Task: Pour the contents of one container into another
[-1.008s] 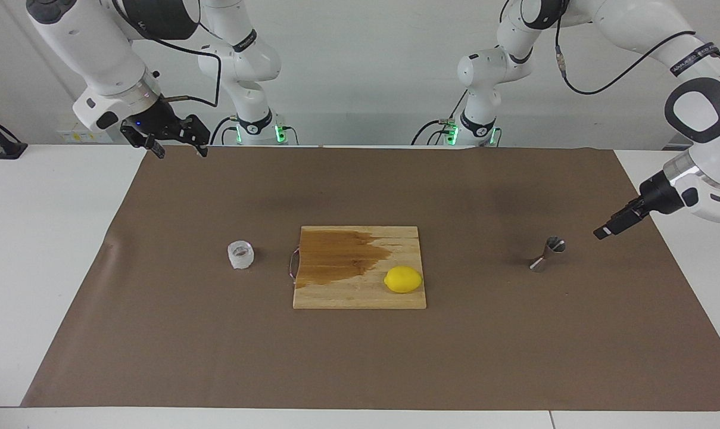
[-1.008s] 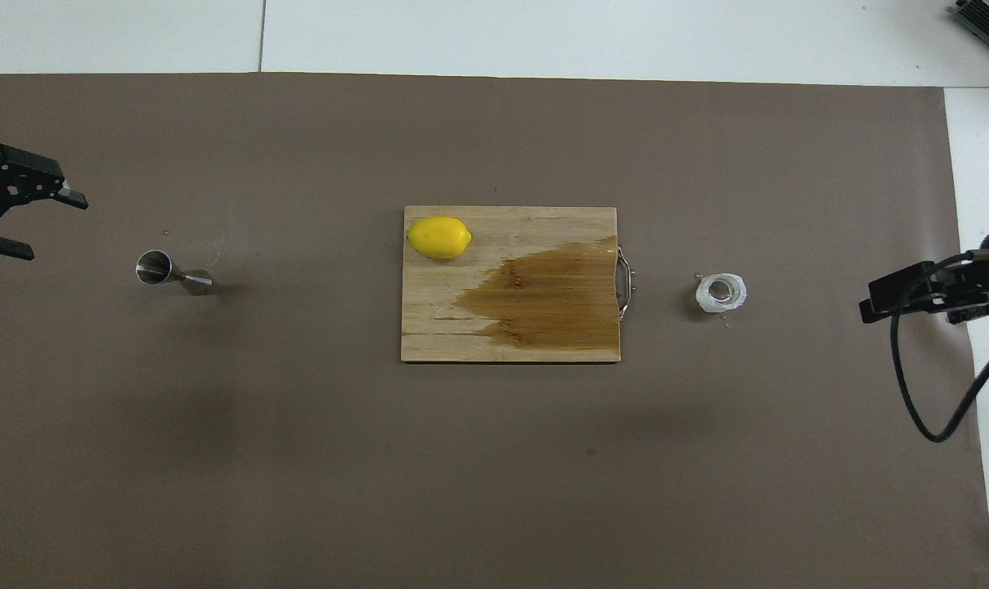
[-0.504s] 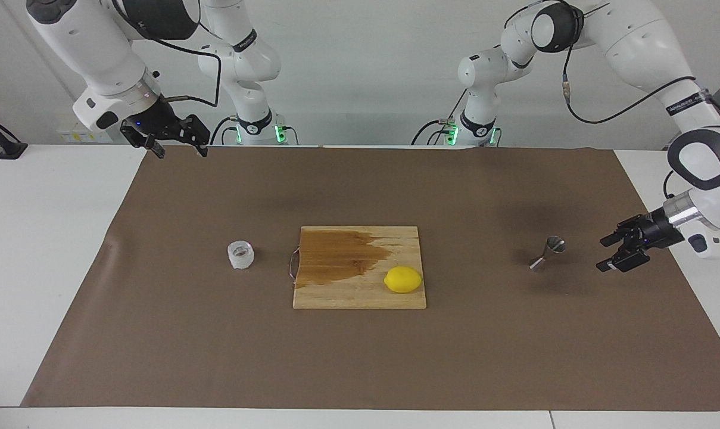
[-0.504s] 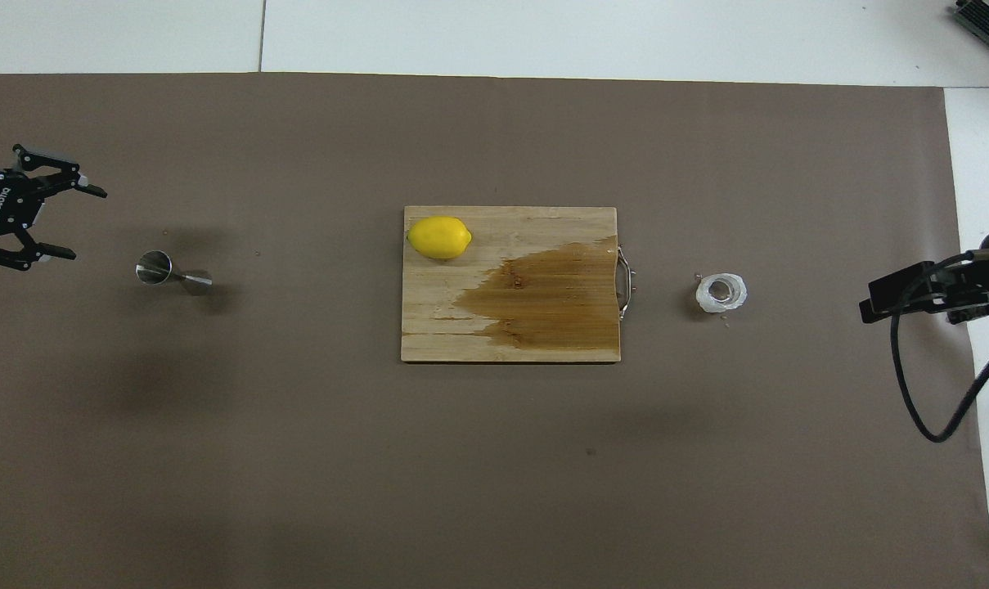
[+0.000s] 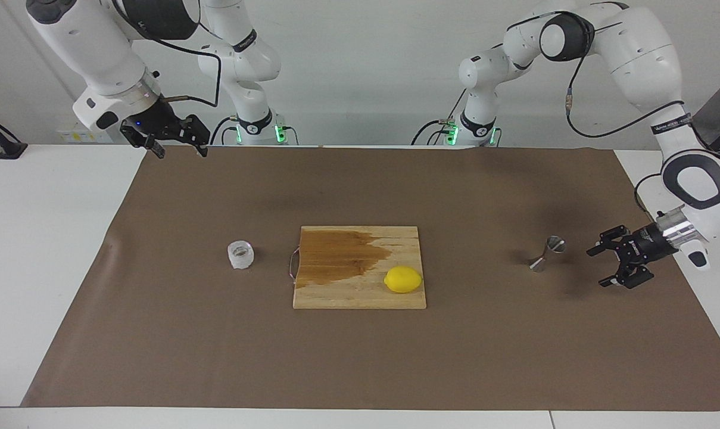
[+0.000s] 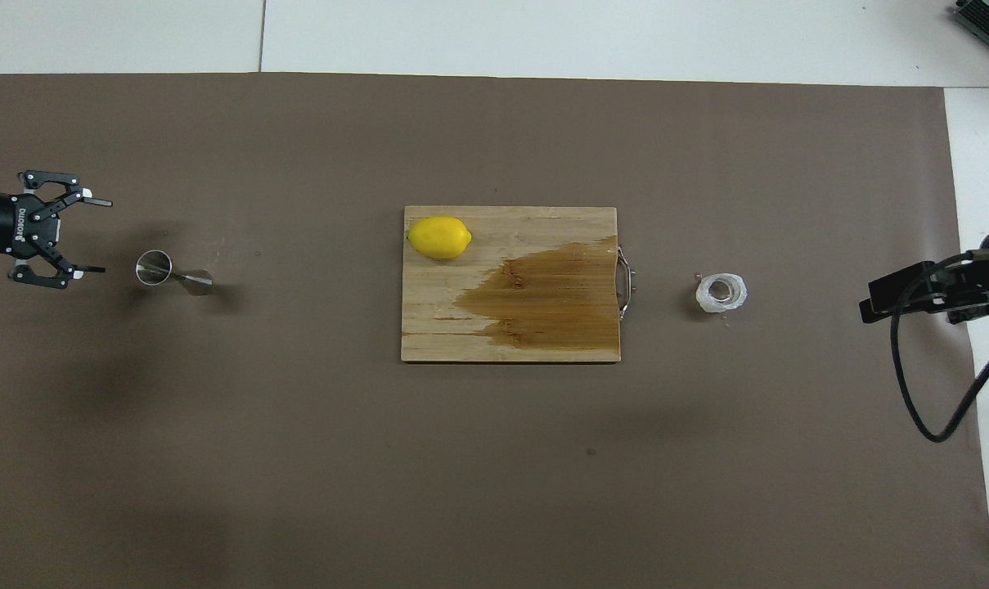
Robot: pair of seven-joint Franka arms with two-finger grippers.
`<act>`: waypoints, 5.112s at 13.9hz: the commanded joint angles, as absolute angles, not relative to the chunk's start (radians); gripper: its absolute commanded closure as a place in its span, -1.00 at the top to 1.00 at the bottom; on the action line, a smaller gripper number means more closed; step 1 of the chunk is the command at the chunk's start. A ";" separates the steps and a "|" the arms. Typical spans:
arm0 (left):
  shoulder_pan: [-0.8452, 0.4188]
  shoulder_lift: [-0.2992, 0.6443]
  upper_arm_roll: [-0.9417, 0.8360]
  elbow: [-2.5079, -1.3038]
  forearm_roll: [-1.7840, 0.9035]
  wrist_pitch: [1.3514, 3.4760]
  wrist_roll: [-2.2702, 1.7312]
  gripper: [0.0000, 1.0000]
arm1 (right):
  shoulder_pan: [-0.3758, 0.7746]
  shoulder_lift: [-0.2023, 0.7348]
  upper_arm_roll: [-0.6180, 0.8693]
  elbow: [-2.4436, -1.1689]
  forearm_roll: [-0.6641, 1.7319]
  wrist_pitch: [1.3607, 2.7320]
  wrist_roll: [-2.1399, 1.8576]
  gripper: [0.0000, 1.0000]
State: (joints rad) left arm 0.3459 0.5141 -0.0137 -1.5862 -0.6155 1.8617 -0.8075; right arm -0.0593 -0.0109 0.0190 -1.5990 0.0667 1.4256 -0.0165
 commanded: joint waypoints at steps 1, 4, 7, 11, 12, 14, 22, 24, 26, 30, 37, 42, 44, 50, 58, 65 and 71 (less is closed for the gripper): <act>0.351 0.414 -0.015 -1.783 -0.676 1.942 -0.853 1.00 | -0.071 -0.006 0.026 -1.583 0.061 1.407 -0.031 1.00; 0.342 0.391 -0.017 -1.853 -0.751 1.976 -0.854 1.00 | -0.071 -0.006 0.026 -1.583 0.061 1.407 -0.031 1.00; 0.342 0.362 -0.018 -1.920 -0.824 1.968 -0.850 1.00 | -0.072 -0.006 0.026 -1.583 0.061 1.407 -0.031 1.00; 0.341 0.321 -0.018 -2.041 -0.966 1.979 -0.848 1.00 | -0.071 -0.006 0.026 -1.583 0.061 1.407 -0.031 1.00; 0.342 0.316 -0.018 -2.058 -0.974 1.976 -0.848 1.00 | -0.072 -0.006 0.026 -1.583 0.061 1.407 -0.031 1.00; 0.342 0.311 -0.018 -2.069 -0.989 1.979 -0.848 1.00 | -0.071 -0.006 0.026 -1.583 0.061 1.407 -0.031 1.00; 0.342 0.310 -0.021 -2.095 -1.109 1.968 -0.838 0.78 | -0.071 -0.006 0.026 -1.583 0.061 1.407 -0.031 1.00; 0.344 0.310 -0.021 -2.089 -1.123 1.967 -0.833 0.64 | -0.071 -0.006 0.026 -1.583 0.061 1.407 -0.031 1.00; 0.342 0.311 -0.021 -2.086 -1.129 1.968 -0.800 0.09 | -0.071 -0.006 0.026 -1.583 0.061 1.407 -0.031 1.00; 0.342 0.310 -0.021 -2.088 -1.152 1.965 -0.755 -1.00 | -0.071 -0.006 0.026 -1.583 0.061 1.407 -0.031 1.00; 0.342 0.302 -0.021 -2.054 -1.198 1.844 -0.756 -1.00 | -0.071 -0.006 0.026 -1.583 0.061 1.407 -0.031 1.00; 0.250 0.241 -0.043 -2.059 -1.209 1.772 -0.755 -1.00 | -0.071 -0.006 0.026 -1.583 0.061 1.407 -0.031 1.00; 0.191 0.190 -0.044 -2.072 -1.222 1.785 -0.791 -1.00 | -0.071 -0.006 0.026 -1.583 0.061 1.407 -0.031 1.00; 0.060 0.140 -0.044 -2.103 -1.345 1.818 -0.854 -1.00 | -0.071 -0.006 0.026 -1.583 0.061 1.407 -0.031 1.00; -0.086 0.140 -0.046 -2.106 -1.416 1.873 -0.922 -1.00 | -0.071 -0.006 0.026 -1.583 0.061 1.407 -0.031 1.00; -0.265 0.184 -0.046 -2.102 -1.670 2.048 -0.928 -1.00 | -0.071 -0.006 0.026 -1.583 0.061 1.407 -0.031 1.00; -0.438 0.317 -0.046 -2.003 -1.877 2.267 -0.920 -1.00 | -0.072 -0.006 0.026 -1.583 0.061 1.407 -0.031 1.00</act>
